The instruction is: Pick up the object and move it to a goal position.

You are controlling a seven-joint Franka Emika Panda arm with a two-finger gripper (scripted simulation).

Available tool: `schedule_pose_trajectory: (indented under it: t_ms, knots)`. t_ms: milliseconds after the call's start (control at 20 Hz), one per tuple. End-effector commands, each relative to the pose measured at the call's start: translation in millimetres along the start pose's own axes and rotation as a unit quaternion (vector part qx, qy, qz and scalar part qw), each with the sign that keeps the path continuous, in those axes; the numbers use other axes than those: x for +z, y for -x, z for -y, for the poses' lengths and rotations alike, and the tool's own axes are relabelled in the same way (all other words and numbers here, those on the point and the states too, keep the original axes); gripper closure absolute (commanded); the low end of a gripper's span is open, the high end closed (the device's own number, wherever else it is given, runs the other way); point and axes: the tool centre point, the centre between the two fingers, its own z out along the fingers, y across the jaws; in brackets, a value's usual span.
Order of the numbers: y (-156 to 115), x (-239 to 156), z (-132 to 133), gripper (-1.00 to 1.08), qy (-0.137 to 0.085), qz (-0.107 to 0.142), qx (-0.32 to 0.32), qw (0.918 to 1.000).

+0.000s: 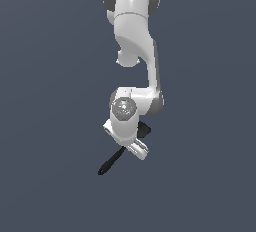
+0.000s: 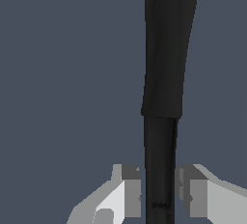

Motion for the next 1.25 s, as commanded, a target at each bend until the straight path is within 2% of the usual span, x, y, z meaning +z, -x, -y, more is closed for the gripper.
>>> schedule_pose_trajectory:
  t_ms: [0, 750, 1000, 1200]
  knots:
    - [-8, -12, -19, 1.08, -0.001, -0.001, 0.001, 1.0]
    - [-65, -95, -161, 1.08, -0.001, -0.001, 0.001, 1.0]
    - [-77, -111, -186, 1.08, -0.001, -0.001, 0.001, 1.0]
    - [-81, -114, -192, 1.08, -0.001, -0.002, 0.0, 1.0]
